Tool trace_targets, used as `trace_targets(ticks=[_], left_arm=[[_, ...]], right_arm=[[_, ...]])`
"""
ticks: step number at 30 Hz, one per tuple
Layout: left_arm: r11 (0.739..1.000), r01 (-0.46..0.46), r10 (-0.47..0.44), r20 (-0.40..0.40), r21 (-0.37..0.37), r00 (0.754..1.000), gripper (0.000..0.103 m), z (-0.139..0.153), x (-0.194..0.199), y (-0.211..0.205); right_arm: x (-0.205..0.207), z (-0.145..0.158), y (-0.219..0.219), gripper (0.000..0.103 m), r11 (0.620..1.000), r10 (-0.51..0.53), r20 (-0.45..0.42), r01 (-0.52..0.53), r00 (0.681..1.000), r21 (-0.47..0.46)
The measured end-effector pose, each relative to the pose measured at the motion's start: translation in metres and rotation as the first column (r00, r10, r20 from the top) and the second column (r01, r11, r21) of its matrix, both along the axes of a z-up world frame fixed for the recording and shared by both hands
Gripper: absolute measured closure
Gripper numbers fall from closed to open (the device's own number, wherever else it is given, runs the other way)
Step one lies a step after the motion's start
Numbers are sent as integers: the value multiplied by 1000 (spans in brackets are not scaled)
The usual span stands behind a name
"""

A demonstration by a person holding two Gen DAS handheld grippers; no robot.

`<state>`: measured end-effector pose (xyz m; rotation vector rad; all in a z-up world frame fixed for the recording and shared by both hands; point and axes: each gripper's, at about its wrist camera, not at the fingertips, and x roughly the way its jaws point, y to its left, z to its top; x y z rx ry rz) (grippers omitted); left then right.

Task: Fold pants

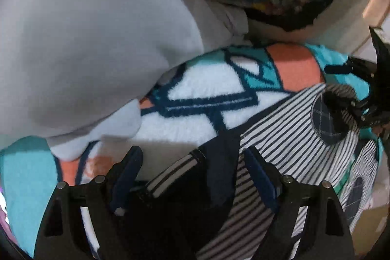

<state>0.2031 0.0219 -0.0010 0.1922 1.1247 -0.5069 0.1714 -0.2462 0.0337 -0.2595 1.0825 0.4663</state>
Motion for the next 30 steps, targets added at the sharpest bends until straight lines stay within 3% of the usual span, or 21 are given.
trace_targets(ticks=[3,5,6,7,8,9,10,13,21,30], left_arm=[[999,40,-40,11,34,999,18,-1,-2,-8],[995,52,-55,28,81,998,20,-3,-3,-14],[995,60,-63,35,84,997,25,-2,-4,-18],[995,76,-80,44,72,996,44,0,-6,-21],[994,95,-98,51,59,994,73,4,-9,-23],[993,106,-109,50,48,993,79,7,-11,-23],[993,115,-117,52,40,992,95,10,-14,-25],[993,103,-107,83,57,991,94,17,-17,-23],[999,30,-27,169,-15,985,94,56,-41,5],[994,-12,44,316,-104,948,94,90,-132,23]], right_arm=[[-1,-6,0,30,1000,9,-9,-9,1000,5],[-2,-7,-2,38,1000,4,-12,-4,1000,21],[-1,-7,-2,50,999,5,-13,-5,1000,36],[-3,-7,-2,67,999,9,-17,-8,1000,52],[-4,-6,-2,74,997,18,-23,-16,1000,72],[-8,-6,1,88,996,32,-27,-30,999,82],[-10,-6,4,95,996,45,-28,-43,999,83],[-19,-3,7,96,997,49,-12,-48,999,64],[-44,36,-1,97,994,-14,81,5,997,108],[-121,70,13,97,995,-31,195,12,980,101]])
